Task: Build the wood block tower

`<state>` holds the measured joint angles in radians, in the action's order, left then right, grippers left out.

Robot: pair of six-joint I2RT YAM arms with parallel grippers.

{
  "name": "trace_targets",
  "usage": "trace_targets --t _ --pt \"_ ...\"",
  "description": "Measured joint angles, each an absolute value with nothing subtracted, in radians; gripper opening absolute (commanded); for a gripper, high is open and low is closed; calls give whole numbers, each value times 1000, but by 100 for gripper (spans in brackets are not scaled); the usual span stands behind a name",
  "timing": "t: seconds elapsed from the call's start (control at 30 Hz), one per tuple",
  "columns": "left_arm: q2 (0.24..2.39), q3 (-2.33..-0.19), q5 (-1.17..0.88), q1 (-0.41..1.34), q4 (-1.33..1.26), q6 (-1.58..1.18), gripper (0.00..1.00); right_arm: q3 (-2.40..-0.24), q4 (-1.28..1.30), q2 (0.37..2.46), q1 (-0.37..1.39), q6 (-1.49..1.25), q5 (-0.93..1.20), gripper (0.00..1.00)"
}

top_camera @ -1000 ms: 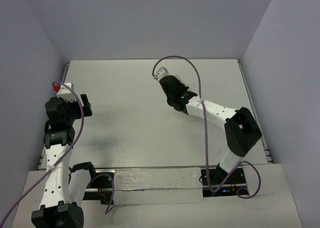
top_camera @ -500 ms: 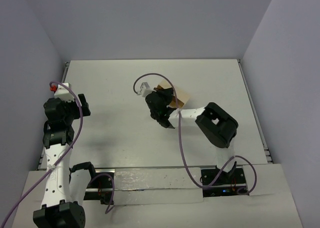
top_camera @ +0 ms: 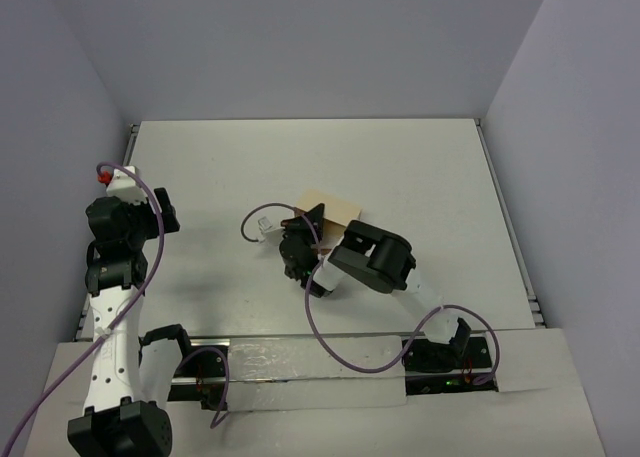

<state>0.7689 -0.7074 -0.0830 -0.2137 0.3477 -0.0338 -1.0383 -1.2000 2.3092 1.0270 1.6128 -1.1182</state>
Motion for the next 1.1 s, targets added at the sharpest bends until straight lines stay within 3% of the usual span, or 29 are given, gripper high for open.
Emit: trace_targets --t 0.33,0.7,1.1 --pt "769 -707 -82 -220 348 -39 99 -1042 -1285 2329 1082 1725 -1118 0" --pt "774 -707 -81 -224 348 -40 99 -1042 -1306 2329 1125 1939 -968 0" --pt "775 -707 -79 -224 348 -40 99 -1077 -1295 2340 1131 1976 -858 0"
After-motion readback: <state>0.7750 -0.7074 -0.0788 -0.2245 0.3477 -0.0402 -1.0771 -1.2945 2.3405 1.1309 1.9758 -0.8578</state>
